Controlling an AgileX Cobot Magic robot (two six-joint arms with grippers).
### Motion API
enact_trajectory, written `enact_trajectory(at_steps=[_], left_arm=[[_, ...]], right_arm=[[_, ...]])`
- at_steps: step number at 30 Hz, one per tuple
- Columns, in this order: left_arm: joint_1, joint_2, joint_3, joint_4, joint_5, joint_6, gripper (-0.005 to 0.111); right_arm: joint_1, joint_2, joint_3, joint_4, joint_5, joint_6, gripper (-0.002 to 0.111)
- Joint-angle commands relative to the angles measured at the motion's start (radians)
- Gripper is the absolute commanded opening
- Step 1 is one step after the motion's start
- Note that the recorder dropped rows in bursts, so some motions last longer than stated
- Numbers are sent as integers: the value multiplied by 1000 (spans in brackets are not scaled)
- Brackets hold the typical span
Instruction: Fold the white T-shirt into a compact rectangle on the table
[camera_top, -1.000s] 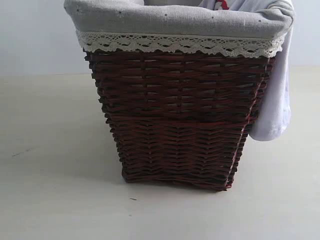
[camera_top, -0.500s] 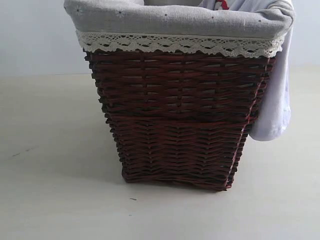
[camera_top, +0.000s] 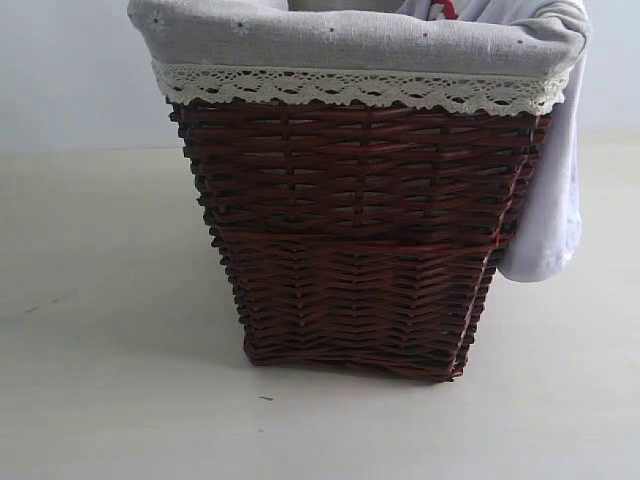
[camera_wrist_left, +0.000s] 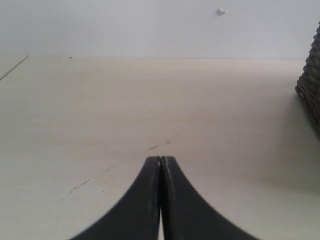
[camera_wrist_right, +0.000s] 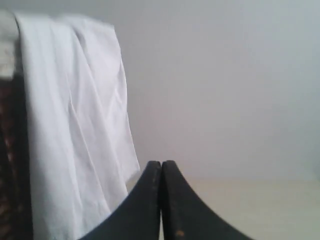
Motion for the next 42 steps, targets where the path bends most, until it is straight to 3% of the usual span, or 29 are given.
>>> enact_trajectory(at_steps=[1,5,9,11,16,20,26,31,35,42], left_arm=[[-7,-5,2,1,-8,5,0],[-7,-5,2,1,-8,5,0],[-7,-5,2,1,-8,5,0],[-7,-5,2,1,-8,5,0],[-7,-5,2,1,-8,5,0],[-7,-5,2,1,-8,5,0],[-7,-5,2,1,-8,5,0],[-7,-5,2,1,-8,5,0],[-7,-5,2,1,-8,5,0],[-7,-5,2,1,-8,5,0]], right_arm=[[-2,-5,5,48,-332,226,0],[-2,-5,-7,-50,-519,501,0],[-2,36,-197,-392,-269,715,4],[-2,98,-286,-617,-190,888,16],[-2,328,-464,-1233,-237,1340,64],[-2,520,-553,-1673,-325,1692,66],[-2,758,-611,-1673,-309,1610,66],[-2,871,-621,-1673,-398,1584,66],[-2,926,-622,-1673,-307,1564,66],[-2,952,-622,-1651,-268,1564,53]])
